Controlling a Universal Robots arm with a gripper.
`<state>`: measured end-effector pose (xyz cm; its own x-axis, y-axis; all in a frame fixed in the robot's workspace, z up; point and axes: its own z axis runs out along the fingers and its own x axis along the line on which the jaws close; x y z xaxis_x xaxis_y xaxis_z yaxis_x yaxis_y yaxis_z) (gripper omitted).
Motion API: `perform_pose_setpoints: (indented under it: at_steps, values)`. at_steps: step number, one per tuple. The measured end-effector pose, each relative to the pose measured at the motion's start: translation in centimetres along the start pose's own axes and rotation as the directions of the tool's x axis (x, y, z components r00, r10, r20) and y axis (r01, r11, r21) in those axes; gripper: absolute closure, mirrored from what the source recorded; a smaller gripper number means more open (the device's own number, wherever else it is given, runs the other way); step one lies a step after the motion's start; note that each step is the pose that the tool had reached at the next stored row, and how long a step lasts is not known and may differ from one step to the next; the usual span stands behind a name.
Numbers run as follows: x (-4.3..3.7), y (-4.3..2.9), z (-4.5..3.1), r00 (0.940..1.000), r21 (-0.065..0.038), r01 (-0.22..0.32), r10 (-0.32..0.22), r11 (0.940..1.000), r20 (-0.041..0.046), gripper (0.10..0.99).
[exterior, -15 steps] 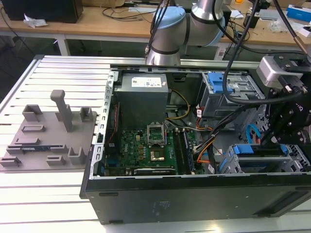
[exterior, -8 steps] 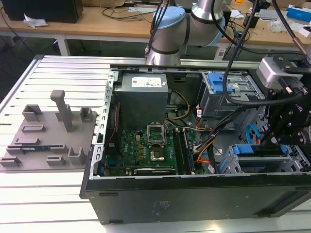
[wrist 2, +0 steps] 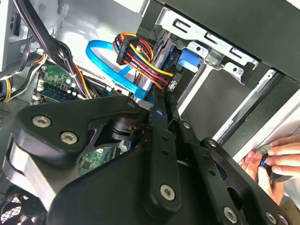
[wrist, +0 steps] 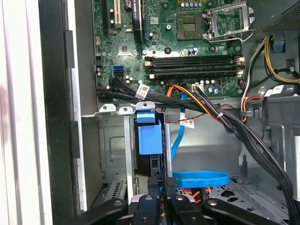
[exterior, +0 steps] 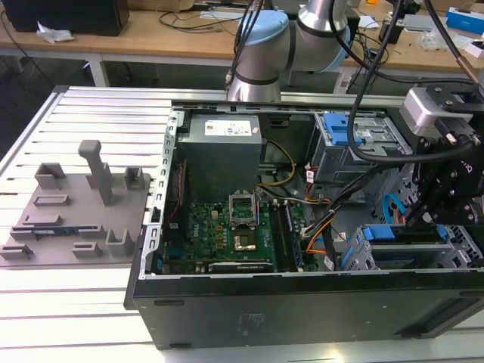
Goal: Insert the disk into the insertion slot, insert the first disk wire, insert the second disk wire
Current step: 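Insert the second disk wire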
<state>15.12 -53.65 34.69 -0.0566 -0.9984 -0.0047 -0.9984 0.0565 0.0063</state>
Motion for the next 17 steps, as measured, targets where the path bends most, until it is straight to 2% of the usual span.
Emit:
perform_pose_setpoints:
  at_steps: [10, 17]
  values:
    - [-0.17, 0.01, 0.14, 1.0, 0.0, 0.0, 0.0, 1.0, -0.0001, 0.925]
    - [-0.14, 0.0, 0.57, 1.0, 0.0, 0.0, 0.0, 1.0, -0.0002, 0.925]
